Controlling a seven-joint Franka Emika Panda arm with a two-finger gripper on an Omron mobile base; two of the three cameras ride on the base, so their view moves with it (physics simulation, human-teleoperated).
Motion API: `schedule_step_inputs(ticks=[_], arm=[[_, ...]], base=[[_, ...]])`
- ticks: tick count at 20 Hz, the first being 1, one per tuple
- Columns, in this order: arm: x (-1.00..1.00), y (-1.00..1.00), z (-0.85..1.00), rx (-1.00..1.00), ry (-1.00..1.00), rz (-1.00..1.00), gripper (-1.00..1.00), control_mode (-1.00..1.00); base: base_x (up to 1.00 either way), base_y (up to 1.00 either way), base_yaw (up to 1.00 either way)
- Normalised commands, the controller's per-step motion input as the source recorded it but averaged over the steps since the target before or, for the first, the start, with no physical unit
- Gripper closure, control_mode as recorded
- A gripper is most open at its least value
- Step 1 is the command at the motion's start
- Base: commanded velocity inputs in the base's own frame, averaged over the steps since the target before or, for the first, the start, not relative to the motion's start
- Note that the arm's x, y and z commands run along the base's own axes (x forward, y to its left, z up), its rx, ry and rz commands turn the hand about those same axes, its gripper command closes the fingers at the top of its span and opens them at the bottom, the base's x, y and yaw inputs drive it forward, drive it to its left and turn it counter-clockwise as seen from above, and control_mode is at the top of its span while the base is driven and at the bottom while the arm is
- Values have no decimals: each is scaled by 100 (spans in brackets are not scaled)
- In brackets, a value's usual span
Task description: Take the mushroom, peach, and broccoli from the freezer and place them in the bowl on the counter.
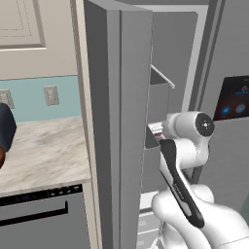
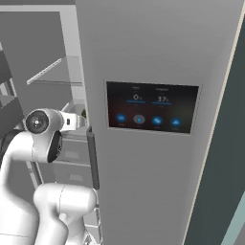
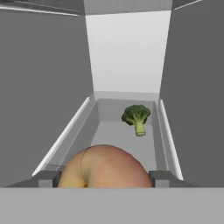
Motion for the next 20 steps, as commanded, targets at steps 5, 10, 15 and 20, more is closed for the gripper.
schedule_step_inputs(ticks=[5, 10, 15, 20], arm=[[-51, -13, 20, -2, 4, -1, 100, -100], [-63, -14, 20, -4, 6, -6, 100, -100], [-65, -16, 21, -5, 7, -8, 100, -100], [-66, -33, 18, -2, 7, -6, 100, -100]], base=[[0, 0, 0], [0, 0, 0], [0, 0, 0], [0, 0, 0]])
